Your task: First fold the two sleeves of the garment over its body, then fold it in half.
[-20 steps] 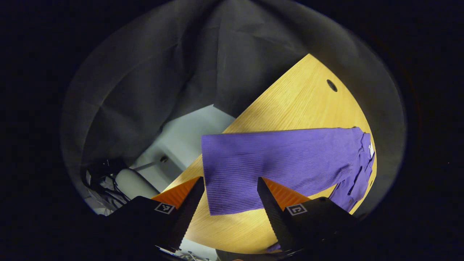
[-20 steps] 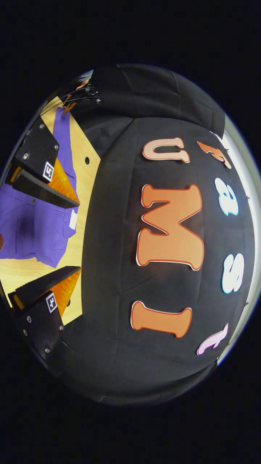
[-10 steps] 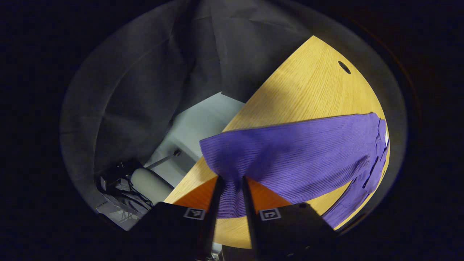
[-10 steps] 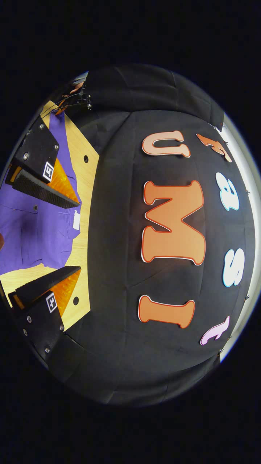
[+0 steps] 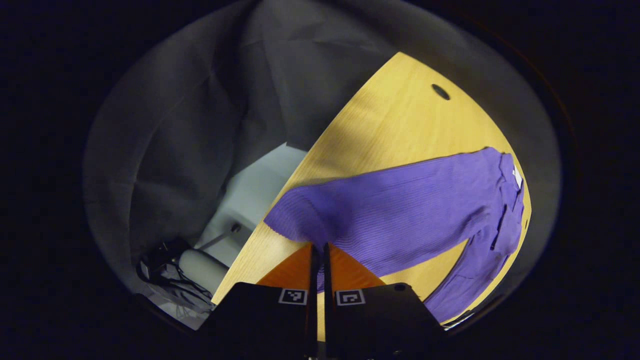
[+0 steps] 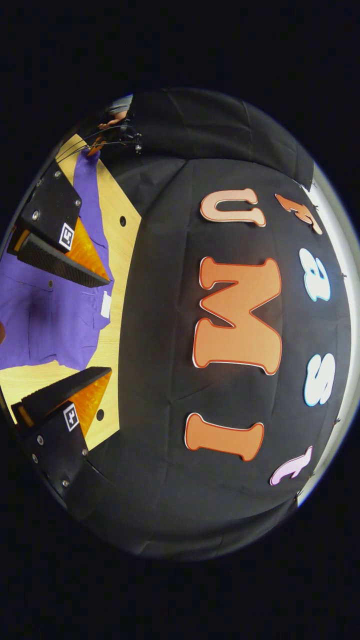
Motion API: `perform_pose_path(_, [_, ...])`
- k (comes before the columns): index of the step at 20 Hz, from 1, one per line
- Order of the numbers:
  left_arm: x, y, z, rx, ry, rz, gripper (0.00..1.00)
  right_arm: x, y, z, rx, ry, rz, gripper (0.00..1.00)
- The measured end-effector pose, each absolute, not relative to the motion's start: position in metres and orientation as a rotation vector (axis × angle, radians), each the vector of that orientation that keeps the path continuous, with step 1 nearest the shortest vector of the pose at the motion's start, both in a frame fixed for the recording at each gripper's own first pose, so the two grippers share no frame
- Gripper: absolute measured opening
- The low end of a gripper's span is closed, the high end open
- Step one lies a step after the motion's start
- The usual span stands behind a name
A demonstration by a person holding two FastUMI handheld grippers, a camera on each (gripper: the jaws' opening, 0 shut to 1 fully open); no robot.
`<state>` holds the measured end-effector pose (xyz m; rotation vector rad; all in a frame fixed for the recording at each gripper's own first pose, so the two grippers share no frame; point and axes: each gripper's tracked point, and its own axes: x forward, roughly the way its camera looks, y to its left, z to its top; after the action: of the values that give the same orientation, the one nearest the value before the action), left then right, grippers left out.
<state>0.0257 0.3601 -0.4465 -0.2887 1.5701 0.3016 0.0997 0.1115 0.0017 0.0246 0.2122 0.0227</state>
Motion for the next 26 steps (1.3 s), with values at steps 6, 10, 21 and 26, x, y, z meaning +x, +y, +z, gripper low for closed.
perform_pose_path(6, [0.093,0.277,-0.386,-0.238,1.412,0.147,0.07,0.109,0.086,0.001,0.023,0.21,0.048,0.95])
perform_pose_path(10, [0.118,0.22,-0.357,-0.223,1.37,0.072,0.07,0.117,0.07,0.004,0.042,0.188,0.06,0.95])
perform_pose_path(21, [0.187,0.051,-0.283,-0.137,1.257,-0.19,0.07,0.129,0.032,-0.012,0.057,0.182,0.072,0.95])
perform_pose_path(26, [0.198,-0.036,-0.286,-0.086,1.253,-0.317,0.07,0.128,0.011,-0.019,0.058,0.19,0.063,0.95])
